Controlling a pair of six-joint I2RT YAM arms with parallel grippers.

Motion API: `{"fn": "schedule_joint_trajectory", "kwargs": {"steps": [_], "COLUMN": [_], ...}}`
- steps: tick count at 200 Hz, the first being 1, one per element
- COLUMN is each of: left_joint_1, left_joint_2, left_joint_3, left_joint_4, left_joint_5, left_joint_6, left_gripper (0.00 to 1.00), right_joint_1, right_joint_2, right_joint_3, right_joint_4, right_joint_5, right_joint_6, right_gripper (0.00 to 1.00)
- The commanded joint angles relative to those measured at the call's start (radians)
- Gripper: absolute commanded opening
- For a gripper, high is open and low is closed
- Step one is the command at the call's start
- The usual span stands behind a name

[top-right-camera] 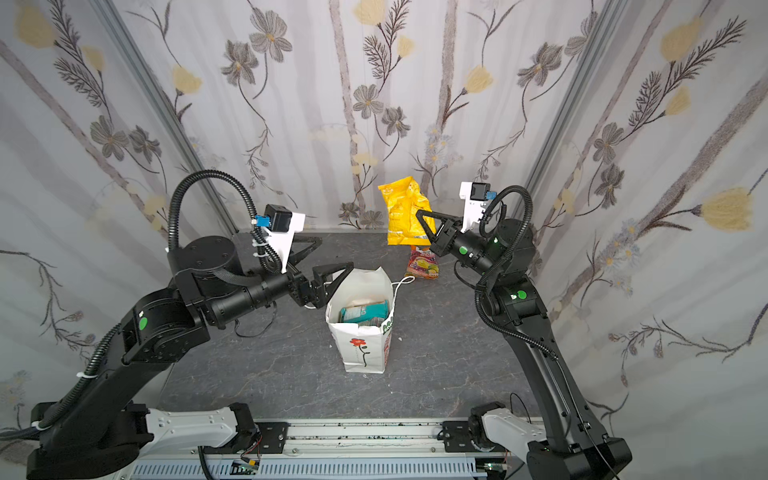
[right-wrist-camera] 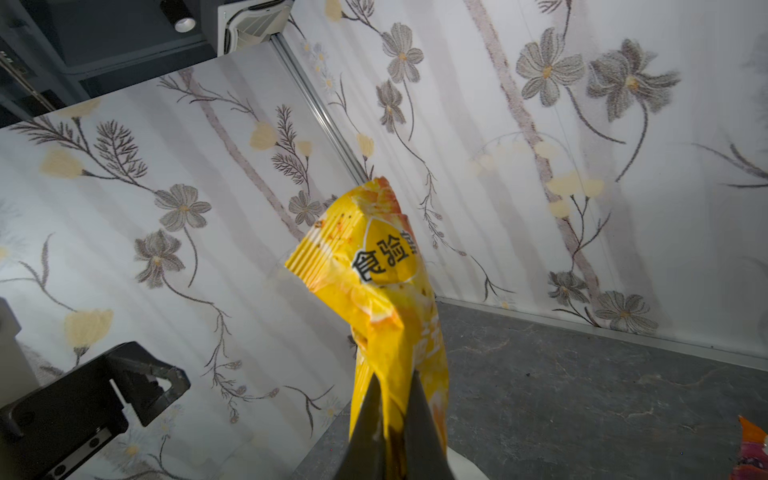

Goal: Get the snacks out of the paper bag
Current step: 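Carry the yellow pack away with the right gripper and drop it by the orange pack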

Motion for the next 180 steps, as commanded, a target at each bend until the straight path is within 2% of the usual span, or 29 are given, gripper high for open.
{"fn": "schedule_joint_trajectory", "kwargs": {"steps": [1,38,91,135,180], "left_joint_1": [0.001,0.001,0.0,0.001,0.001], "left_joint_2": [-0.033,-0.055,-0.067,-0.107,-0.1], "left_joint_3": [-0.075,-0.167,-0.277,-0.348,-0.33], "left_joint_4": [0.074,0.098,0.072,0.079,0.058], "left_joint_5": [0.015,-0.011,-0.054,-0.086,-0.1], "left_joint_6": [0.035,0.02,-0.055,-0.114,-0.122], "left_gripper": [1.0,1.0,1.0,1.0,1.0], "right_joint_1": [-0.079,-0.216,-0.335,-0.392,-0.406], "right_joint_2": [0.045,0.165,0.397,0.587,0.755], "right_joint_3": [0.0,0.023,0.062,0.098,0.144], "right_joint_4": [0.017,0.072,0.115,0.085,0.057], "right_joint_5": [-0.072,-0.128,-0.185,-0.213,-0.21], "right_joint_6": [0.068,0.109,0.097,0.054,0.034], "right_gripper": [0.0,0.0,0.0,0.0,0.0]}}
